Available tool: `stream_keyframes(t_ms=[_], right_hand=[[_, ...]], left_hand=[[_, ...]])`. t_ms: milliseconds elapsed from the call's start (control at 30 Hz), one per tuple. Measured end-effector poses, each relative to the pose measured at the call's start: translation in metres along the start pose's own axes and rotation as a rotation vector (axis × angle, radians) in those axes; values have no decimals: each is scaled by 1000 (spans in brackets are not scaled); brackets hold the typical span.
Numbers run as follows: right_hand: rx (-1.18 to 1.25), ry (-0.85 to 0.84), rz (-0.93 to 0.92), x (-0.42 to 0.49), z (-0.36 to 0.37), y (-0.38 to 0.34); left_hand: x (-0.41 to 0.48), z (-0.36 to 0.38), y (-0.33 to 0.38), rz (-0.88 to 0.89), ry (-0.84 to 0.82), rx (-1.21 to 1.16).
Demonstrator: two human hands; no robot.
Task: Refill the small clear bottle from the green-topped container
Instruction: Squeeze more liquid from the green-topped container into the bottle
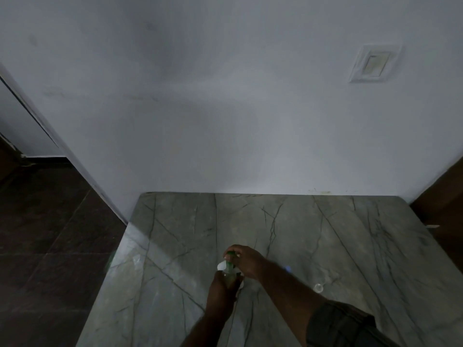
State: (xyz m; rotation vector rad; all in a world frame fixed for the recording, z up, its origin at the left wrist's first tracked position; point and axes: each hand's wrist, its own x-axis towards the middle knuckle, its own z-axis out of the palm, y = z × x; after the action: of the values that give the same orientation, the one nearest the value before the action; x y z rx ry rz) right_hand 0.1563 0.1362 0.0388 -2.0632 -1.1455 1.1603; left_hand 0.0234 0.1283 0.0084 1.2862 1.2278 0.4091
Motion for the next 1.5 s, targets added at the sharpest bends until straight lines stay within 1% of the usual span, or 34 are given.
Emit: stream_keyframes(t_ms=[167,333,467,633,733,833,967,1133,1267,1400,1500], right_hand=[[24,-15,-17,0,-7,-9],[37,14,6,1,0,-2],[13,18,6,1,2,-1],[12,-3,-34,2,-9,-10],[41,16,-8,3,-8,-9],[36,25,17,4,-2,-4],[41,28,6,4,1,-2],[62,-17,15,3,-9,-10],[48,2,7,4,-9,-8],[27,23,6,4,1,0],[28,35,5,6,3,2]], left_hand=[[2,-3,7,32,-3,82],[3,1,4,-3,17,86],[5,2,2,-24,1,58],[5,-2,13,29,-9,46],[5,-2,13,35,-16,46],[6,0,8,8,-18,52],[6,0,6,-19,-5,77],[7,-2,12,-4,6,120],[8,-2,13,12,4,91],[7,1,4,-19,1,17],[8,2,1,-27,5,8]])
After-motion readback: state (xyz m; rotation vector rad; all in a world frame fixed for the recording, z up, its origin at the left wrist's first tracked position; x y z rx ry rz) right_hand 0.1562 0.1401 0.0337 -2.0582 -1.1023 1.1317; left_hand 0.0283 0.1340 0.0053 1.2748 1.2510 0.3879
